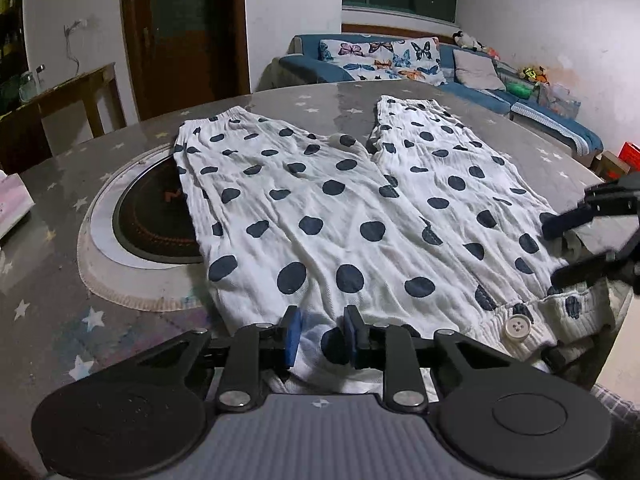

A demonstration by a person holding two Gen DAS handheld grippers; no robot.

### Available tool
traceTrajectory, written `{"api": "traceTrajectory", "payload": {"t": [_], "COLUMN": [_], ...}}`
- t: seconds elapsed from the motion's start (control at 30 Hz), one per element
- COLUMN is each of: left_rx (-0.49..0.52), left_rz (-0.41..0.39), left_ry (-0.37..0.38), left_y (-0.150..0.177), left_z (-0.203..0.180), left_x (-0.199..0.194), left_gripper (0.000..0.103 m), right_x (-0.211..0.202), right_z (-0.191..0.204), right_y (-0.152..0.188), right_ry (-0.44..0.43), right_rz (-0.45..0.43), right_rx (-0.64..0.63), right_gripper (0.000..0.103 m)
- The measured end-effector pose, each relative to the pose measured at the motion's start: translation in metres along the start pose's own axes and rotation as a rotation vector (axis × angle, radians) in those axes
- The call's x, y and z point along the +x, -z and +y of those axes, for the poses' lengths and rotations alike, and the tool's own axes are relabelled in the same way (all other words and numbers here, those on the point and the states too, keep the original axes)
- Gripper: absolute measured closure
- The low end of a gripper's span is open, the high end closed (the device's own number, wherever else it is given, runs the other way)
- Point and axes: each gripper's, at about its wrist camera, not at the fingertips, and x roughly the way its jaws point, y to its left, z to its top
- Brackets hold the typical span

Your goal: Fold clothes

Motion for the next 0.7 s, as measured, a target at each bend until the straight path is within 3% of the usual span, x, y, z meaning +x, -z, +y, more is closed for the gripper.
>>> {"api": "traceTrajectory", "payload": {"t": [0.2, 0.33, 0.7], "left_rx": [-0.011, -0.026, 0.029], "left_rz": [-0.032, -0.053, -0.022], "left_ry": [0.022, 0.064, 0.243], "left_y": [-0.016, -0.028, -0.048], "left_z": [-0.005, -0.016, -0.075], "left_x": [-0.007, -0.003, 0.036], "left_gripper": [0.075, 0.076, 0.076], "right_x": [0.006, 0.027, 0.082], "right_z": [-0.033, -0.061, -0.128], "right_y": [-0.031, -0.051, -0.085], "right_ry": [0.062, 0.093, 0.178], "right_rz": [-0.043, -0.041, -0.024], "right_rx": [0.024, 0.051, 0.084], "right_gripper": [0.028, 0.035, 0.040]}}
